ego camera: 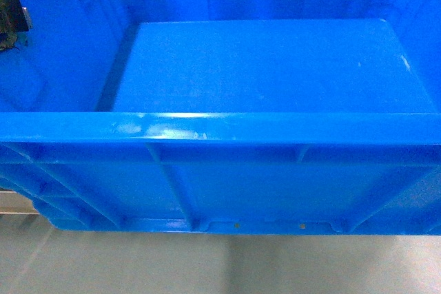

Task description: Place box next to blue box on left shelf

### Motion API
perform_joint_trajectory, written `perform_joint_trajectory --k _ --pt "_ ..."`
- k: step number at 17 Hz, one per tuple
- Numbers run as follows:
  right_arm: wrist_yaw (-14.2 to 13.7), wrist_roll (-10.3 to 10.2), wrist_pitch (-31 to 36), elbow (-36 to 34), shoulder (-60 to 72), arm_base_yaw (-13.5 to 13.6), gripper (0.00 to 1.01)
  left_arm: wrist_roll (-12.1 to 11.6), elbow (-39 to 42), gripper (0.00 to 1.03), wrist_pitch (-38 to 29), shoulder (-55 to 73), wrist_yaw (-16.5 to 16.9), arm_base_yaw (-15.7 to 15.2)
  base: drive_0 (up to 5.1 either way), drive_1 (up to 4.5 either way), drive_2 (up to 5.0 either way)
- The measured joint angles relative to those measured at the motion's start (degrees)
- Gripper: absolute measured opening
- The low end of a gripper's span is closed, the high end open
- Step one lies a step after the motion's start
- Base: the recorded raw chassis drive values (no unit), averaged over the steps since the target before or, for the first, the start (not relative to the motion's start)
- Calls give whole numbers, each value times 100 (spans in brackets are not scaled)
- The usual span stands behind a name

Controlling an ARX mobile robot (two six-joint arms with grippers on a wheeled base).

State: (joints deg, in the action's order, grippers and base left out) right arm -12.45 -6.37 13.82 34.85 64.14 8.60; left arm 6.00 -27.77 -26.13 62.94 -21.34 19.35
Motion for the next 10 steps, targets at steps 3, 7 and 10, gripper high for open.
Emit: perform_joint_trajectory --k 3,7,10 --pt "-4 0 -7 0 0 -4 18 2 0 11 4 0 0 0 -502 130 321" --pt "-2 4 7 0 -2 0 18 7 0 11 15 0 2 0 -502 130 321" --pt "-4 2 2 0 0 0 18 4 0 11 7 0 0 0 -502 130 321"
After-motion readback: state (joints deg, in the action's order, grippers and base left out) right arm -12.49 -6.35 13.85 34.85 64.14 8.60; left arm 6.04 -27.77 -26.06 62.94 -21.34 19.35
